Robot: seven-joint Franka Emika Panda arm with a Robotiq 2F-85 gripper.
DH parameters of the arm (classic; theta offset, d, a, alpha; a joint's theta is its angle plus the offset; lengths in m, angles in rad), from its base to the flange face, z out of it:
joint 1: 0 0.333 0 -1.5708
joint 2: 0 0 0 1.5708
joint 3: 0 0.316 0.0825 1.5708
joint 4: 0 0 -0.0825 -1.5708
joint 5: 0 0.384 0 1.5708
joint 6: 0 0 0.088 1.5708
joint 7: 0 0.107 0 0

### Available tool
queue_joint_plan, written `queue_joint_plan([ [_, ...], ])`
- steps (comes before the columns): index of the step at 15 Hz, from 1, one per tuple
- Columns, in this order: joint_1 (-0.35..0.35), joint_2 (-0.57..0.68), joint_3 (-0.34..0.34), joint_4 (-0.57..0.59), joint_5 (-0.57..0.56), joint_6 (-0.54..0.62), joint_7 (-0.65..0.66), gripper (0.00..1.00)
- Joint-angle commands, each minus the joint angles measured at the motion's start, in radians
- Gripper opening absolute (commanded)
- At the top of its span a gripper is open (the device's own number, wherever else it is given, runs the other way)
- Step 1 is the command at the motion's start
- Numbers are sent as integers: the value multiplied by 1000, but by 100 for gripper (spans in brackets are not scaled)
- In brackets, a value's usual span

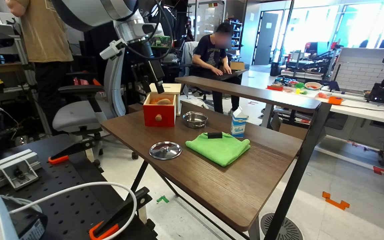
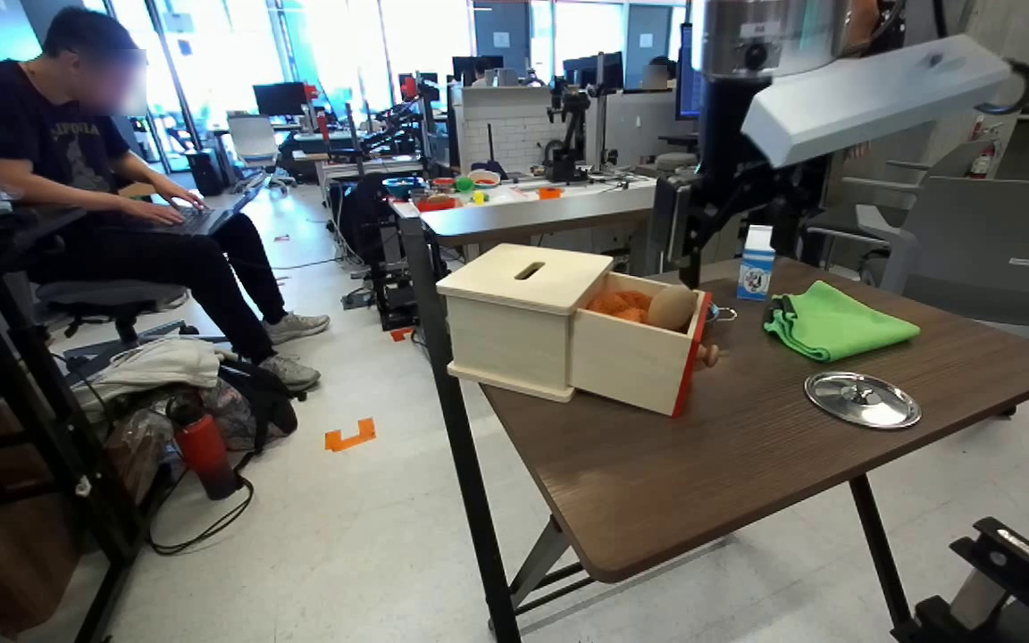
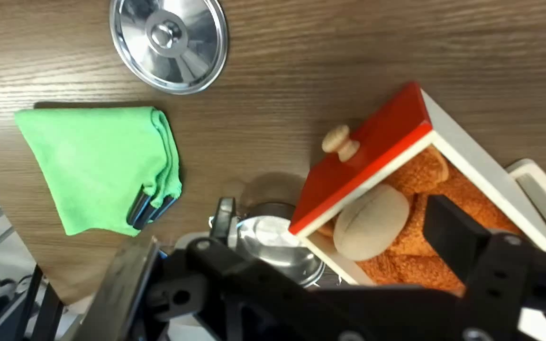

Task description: Put the brown circular object in the drawer

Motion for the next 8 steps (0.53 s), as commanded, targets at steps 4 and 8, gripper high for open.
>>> queue_joint_plan([
  [4, -252, -286, 183, -185, 502, -45, -509, 100],
  [8, -153, -295, 63, -165, 555, -67, -560, 100],
])
